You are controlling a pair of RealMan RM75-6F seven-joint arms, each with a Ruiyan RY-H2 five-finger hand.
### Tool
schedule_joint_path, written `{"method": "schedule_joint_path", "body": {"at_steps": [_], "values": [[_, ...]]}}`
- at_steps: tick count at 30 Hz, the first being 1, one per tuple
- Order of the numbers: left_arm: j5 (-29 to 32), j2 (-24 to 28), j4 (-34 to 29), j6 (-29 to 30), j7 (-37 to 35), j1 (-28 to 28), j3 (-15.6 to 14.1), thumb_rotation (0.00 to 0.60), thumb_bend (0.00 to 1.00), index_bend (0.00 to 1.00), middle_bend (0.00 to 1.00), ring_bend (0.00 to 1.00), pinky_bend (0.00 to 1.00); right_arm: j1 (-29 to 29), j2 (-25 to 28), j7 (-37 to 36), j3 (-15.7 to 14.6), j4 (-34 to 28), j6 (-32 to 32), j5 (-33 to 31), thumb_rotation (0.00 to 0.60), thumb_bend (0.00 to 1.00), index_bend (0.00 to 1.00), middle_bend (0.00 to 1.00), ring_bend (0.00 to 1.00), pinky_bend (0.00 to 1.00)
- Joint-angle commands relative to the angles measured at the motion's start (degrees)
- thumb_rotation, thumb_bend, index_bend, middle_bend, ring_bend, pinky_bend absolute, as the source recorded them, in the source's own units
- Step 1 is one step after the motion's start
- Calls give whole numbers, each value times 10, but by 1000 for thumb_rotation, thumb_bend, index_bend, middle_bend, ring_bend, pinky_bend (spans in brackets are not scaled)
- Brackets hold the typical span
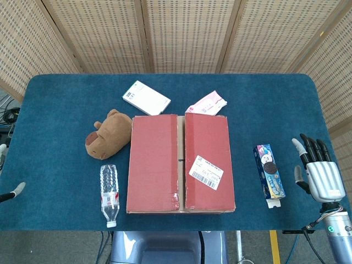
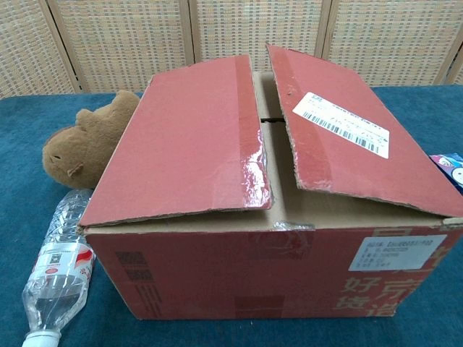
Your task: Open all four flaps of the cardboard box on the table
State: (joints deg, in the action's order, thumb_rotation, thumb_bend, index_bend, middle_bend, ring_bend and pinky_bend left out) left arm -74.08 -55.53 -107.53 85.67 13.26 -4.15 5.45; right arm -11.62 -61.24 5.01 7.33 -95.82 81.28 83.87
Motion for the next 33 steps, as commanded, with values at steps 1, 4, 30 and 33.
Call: {"method": "schedule_joint_path", "body": {"at_steps": [1, 4, 30, 33], "values": [[2, -1, 0, -3, 0, -1, 0, 515, 217, 25, 0, 0, 0, -1, -1, 1, 0, 0, -2, -1, 600, 672, 0, 15, 0, 22], [4, -2, 0, -6, 2, -2, -1, 515, 217, 24, 0, 0, 0, -2, -2, 2, 1, 0, -2, -1, 600, 672, 0, 14, 0, 22], [-14, 6, -4, 1, -15, 3, -4, 515, 218, 25, 0, 0, 0, -4, -1, -40, 4, 5, 11, 18, 600, 716, 53, 73, 0, 22], [-20, 6, -6, 0, -9, 1, -6, 514, 218, 25, 0, 0, 0, -10, 4, -59, 8, -1, 12, 33, 600, 731, 89, 106, 0, 22]]}}
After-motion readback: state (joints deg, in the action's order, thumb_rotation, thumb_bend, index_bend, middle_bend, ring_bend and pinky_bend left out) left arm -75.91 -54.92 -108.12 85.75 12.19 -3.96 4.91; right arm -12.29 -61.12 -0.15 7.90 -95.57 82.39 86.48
